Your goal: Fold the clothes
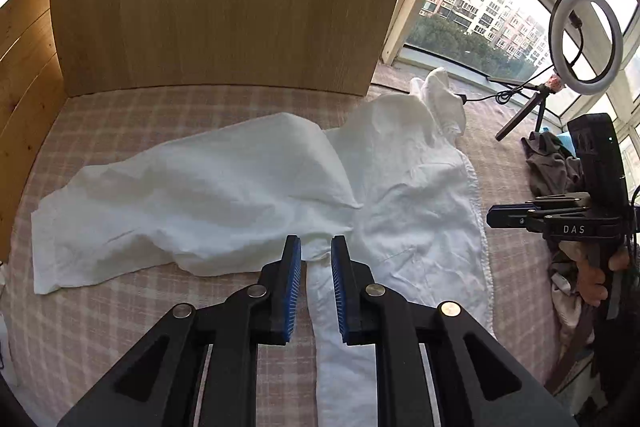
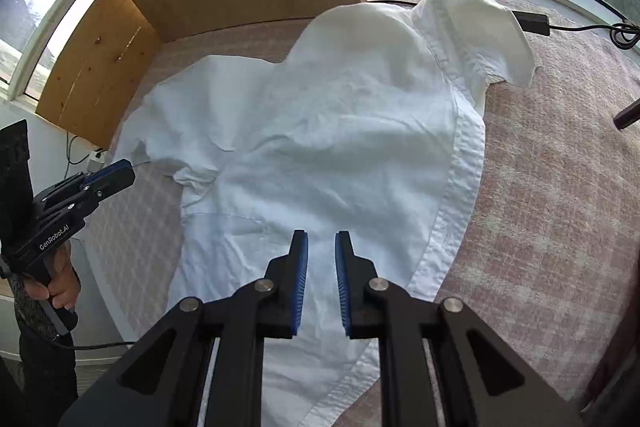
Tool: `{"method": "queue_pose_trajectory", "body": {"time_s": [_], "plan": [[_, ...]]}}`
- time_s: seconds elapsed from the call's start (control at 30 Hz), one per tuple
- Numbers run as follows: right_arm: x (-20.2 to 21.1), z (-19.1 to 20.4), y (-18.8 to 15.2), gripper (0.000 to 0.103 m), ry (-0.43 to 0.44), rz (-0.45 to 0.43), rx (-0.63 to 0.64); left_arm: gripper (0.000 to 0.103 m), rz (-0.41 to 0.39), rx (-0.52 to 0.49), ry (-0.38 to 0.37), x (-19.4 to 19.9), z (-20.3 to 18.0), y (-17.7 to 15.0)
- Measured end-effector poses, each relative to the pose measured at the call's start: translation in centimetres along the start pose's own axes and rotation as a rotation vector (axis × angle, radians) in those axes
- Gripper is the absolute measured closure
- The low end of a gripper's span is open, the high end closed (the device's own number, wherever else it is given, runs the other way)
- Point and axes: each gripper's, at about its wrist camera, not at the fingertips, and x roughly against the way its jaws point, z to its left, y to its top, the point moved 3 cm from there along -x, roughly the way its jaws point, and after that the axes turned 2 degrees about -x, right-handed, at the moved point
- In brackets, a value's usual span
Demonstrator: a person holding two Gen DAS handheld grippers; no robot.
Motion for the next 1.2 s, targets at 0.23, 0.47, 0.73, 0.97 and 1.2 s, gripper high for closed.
{"method": "queue_pose_trajectory", "body": {"time_s": [0.23, 0.47, 0.73, 0.97, 1.2], "plan": [[9.4, 3.7, 2.5, 0.089, 0.050, -0.116, -0.052, 0.080, 0.018, -0.145, -0.025, 5.8, 3.3, 5.6], [8.6, 5.6, 4.0, 0.089, -0.118, -0.205, -0.073, 0.080, 0.123, -0.330, -0.186, -1.1, 0.2, 6.4], [-4.5, 2.8, 6.3, 0.089, -0.182, -0.004, -0.167, 0.080, 0.241, -0.359, -0.326, -12.5, -3.8, 5.0], [-6.9, -2.0, 9.1, 0.094, -0.365, 0.001, -0.189, 0.090, 0.251, -0.298, -0.108, -15.6, 2.3, 4.6], [-4.3, -0.4, 10.0, 0.077, -0.231, -0.010, -0.077, 0.047, 0.166, -0.393, -0.287, -9.2, 5.0, 8.5]]}}
